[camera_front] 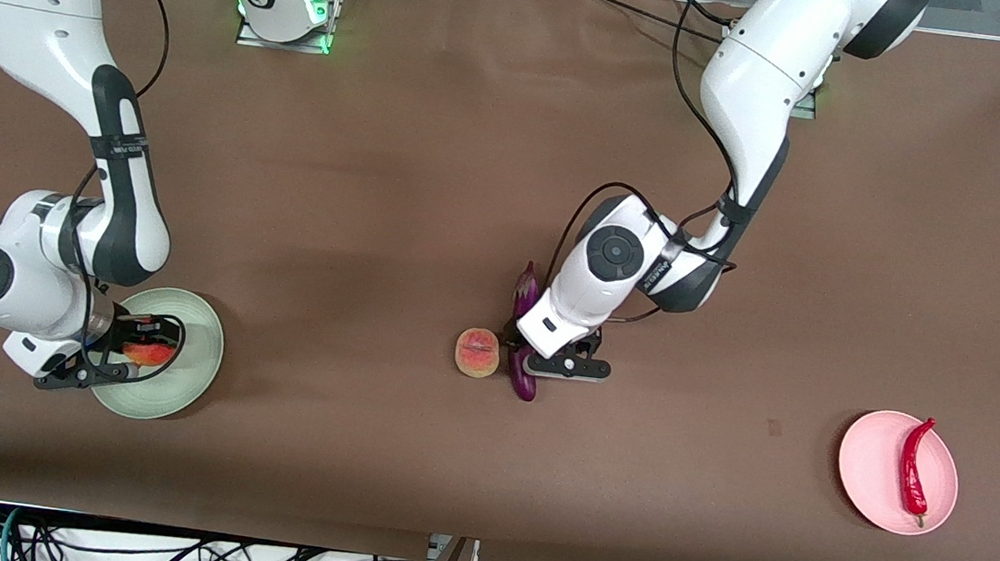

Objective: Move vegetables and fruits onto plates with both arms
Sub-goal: 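Grasp the eggplant with the left gripper while the right gripper releases the pomegranate, then lower the eggplant onto the pink plate while the right gripper grasps the peach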

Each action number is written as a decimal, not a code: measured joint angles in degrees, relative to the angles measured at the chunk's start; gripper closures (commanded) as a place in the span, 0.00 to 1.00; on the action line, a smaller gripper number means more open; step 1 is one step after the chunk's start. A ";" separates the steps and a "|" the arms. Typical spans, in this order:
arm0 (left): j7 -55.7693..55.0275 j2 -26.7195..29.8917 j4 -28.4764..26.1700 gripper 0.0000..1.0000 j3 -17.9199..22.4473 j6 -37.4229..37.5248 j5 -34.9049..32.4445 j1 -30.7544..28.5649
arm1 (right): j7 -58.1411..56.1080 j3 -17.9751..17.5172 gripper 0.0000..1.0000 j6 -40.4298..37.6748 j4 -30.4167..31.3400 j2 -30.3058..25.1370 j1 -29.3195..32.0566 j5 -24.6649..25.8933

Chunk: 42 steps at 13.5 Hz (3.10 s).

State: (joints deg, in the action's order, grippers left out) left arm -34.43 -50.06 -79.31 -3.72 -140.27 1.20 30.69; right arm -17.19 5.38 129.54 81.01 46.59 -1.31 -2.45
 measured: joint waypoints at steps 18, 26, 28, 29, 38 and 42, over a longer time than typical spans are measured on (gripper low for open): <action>4.25 8.19 -3.74 0.95 2.05 3.20 -0.10 -7.73 | 33.64 -1.80 0.01 -5.07 -2.78 -3.33 -19.99 -0.06; 36.14 11.96 -3.53 0.83 3.05 10.55 -4.23 -30.66 | 53.36 -1.94 0.00 8.09 -3.26 0.70 -34.20 -0.05; 41.40 10.59 -2.98 0.83 3.06 9.63 -9.29 -35.00 | 55.70 -1.90 0.01 9.92 -4.23 2.39 -36.41 -0.05; 43.36 9.91 -2.81 0.83 3.08 9.31 -11.51 -36.23 | 56.50 -1.88 0.00 10.15 -5.14 3.11 -37.04 -0.05; 48.99 0.57 -2.70 0.26 3.42 -2.72 -14.65 -42.36 | 57.70 -1.82 0.01 18.84 -7.76 7.93 -38.04 -0.03; 48.99 0.52 -2.02 0.00 3.21 -2.73 -14.65 -42.28 | 57.68 -1.62 0.56 21.37 -8.31 9.33 -38.05 -0.01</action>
State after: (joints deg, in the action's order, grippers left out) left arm 14.56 -49.54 -81.33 -0.51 -143.01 -13.45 -11.60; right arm 40.49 3.76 150.92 72.70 55.92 -39.36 -2.46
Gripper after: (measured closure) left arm 0.282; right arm 0.022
